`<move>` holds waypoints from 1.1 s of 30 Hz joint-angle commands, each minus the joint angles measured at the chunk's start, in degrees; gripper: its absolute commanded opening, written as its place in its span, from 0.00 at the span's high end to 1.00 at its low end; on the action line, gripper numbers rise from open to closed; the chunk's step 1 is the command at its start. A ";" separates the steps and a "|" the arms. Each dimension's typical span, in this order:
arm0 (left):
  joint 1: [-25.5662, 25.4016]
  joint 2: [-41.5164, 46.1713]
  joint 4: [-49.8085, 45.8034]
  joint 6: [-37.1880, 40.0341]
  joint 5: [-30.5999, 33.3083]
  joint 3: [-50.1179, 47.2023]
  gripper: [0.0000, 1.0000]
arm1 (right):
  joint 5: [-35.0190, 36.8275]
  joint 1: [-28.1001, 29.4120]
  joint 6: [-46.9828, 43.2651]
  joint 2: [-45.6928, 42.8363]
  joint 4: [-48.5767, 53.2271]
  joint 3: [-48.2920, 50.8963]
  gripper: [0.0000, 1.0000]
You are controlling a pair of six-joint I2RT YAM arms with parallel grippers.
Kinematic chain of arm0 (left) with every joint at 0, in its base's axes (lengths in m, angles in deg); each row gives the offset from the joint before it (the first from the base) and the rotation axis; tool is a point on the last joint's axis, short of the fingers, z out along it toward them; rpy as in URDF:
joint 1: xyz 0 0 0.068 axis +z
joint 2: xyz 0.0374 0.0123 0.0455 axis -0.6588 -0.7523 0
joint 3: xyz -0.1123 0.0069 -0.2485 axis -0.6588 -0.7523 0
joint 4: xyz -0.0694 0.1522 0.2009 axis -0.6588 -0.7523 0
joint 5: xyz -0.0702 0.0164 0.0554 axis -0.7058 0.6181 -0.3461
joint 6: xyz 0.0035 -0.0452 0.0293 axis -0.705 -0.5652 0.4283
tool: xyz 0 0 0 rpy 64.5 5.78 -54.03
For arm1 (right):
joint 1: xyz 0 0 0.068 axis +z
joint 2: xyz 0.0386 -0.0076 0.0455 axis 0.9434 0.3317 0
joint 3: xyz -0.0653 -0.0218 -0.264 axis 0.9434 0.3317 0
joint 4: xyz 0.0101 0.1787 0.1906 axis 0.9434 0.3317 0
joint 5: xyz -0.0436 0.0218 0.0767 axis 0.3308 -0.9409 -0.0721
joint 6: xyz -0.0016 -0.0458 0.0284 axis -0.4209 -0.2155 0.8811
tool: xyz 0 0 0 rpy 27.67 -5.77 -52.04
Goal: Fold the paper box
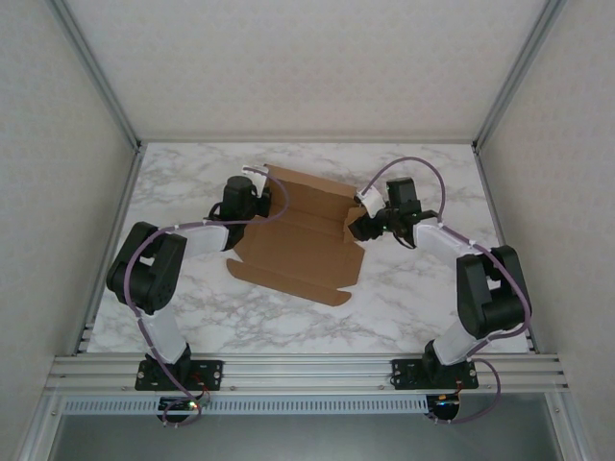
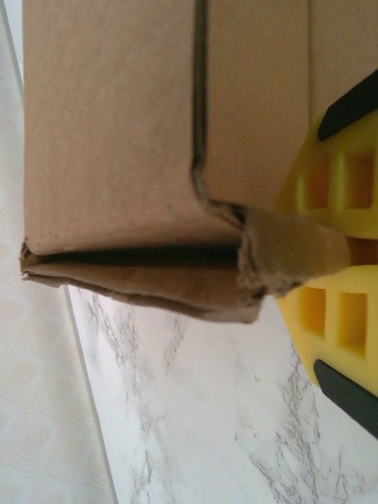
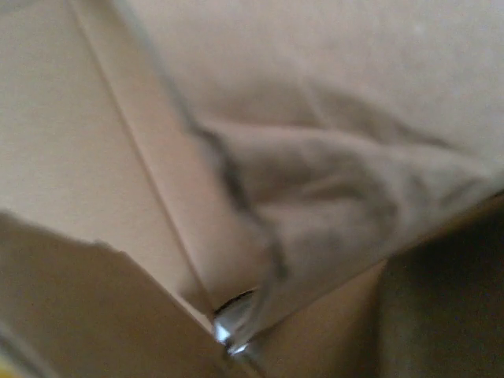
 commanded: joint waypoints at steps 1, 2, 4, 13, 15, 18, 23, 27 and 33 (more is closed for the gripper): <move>-1.28 -0.34 0.74 -1.38 -1.12 0.77 1.00 | 9.42 0.52 3.06 1.23 -4.86 -0.76 0.34; -1.67 -0.40 0.81 -1.18 -1.08 0.63 1.00 | 10.48 0.51 3.66 1.79 -5.22 -0.85 0.35; -2.23 -0.43 0.78 -0.84 -0.83 0.42 1.00 | 11.97 0.53 4.35 2.64 -5.94 -0.85 0.35; -4.11 -0.60 0.21 -0.27 0.57 0.24 1.00 | 4.69 0.61 2.97 -0.01 -9.85 1.76 0.40; -4.12 -0.65 0.26 -0.33 0.81 0.15 1.00 | 4.81 0.56 2.28 -0.18 -9.85 1.88 0.45; -4.26 -0.53 0.30 -0.50 0.95 0.02 1.00 | 6.14 0.52 2.75 0.18 -9.71 1.48 0.56; -4.29 -0.25 0.48 -0.85 0.91 -0.37 1.00 | 10.14 0.59 6.12 1.15 -11.80 1.69 0.56; -4.46 0.10 0.74 -1.09 0.51 -0.73 1.00 | 12.89 0.53 8.71 1.50 -15.15 2.83 0.49; -5.06 0.20 0.65 -1.20 0.31 -0.91 1.00 | 18.02 0.54 10.40 3.81 -15.69 1.52 0.51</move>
